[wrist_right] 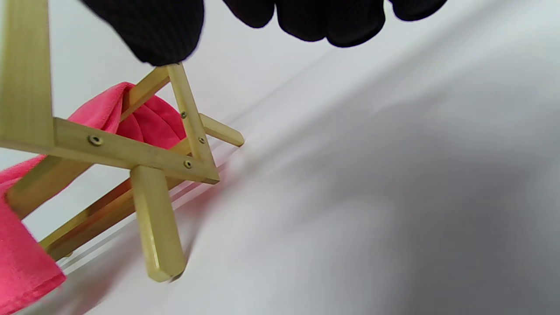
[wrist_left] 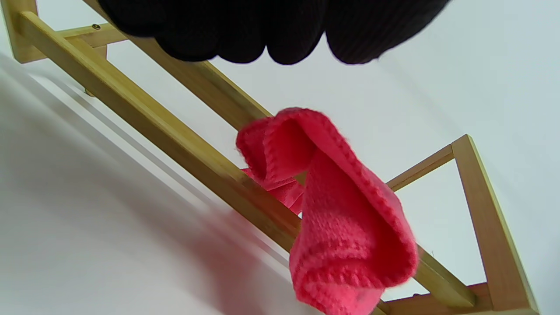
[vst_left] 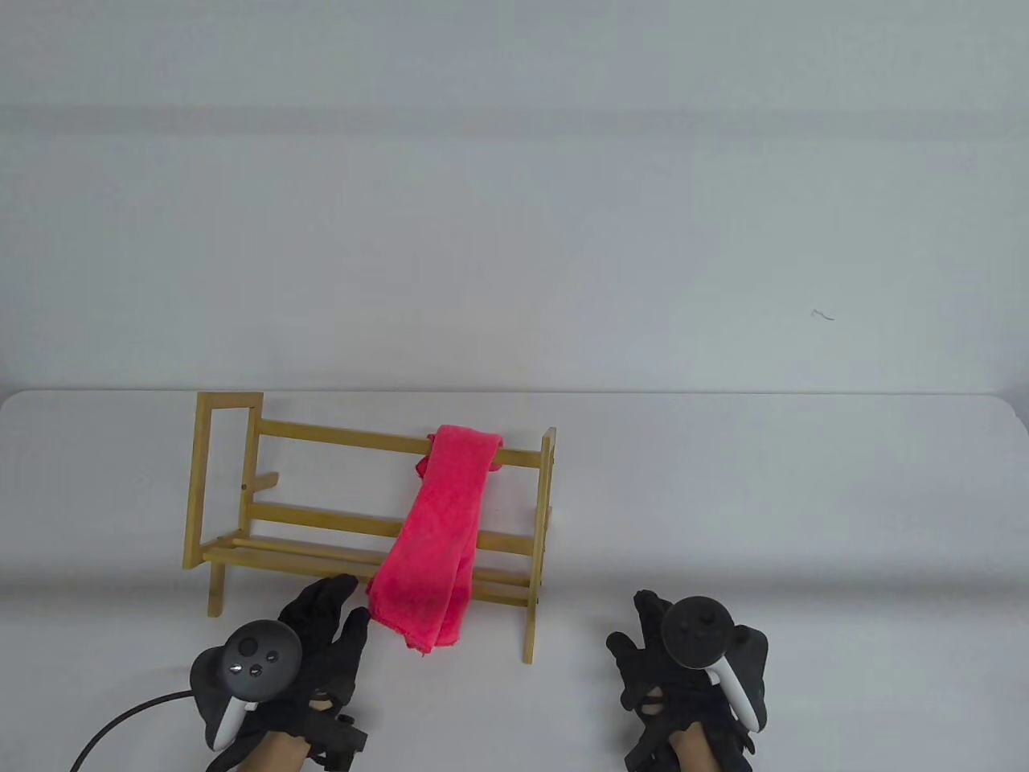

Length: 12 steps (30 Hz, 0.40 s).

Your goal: Hang square towel on book rack

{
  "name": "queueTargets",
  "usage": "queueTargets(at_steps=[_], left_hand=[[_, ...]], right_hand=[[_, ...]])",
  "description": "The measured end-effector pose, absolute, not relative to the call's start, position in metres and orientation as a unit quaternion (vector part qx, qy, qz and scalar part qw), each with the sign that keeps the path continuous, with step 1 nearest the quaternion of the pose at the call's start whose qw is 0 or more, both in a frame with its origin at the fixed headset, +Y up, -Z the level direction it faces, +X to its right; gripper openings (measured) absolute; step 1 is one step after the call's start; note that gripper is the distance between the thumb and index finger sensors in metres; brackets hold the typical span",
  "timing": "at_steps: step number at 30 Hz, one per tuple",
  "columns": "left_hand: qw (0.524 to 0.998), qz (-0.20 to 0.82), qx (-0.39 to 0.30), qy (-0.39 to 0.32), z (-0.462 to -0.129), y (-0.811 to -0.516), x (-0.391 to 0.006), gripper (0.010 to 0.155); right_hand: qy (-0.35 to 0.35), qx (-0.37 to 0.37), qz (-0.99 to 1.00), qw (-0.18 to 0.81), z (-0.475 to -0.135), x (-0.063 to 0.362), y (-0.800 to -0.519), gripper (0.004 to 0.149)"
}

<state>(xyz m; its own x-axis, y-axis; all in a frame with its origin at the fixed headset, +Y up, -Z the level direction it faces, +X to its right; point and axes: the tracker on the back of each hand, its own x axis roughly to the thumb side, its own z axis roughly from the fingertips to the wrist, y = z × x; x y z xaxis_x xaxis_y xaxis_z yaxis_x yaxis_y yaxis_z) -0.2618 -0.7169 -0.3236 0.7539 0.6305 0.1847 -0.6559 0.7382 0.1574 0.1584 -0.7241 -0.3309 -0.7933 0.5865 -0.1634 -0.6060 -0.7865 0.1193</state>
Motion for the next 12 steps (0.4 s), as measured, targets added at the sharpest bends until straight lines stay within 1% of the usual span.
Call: queueTargets(at_steps=[12], left_hand=[[0.931,0.346,0.104,-0.06,-0.3238,-0.717,-0.2617,0.055]], right_hand=[[0.084,-0.059,0.943,0.316,-0.3312,0.1585,-0.7248,0.071]])
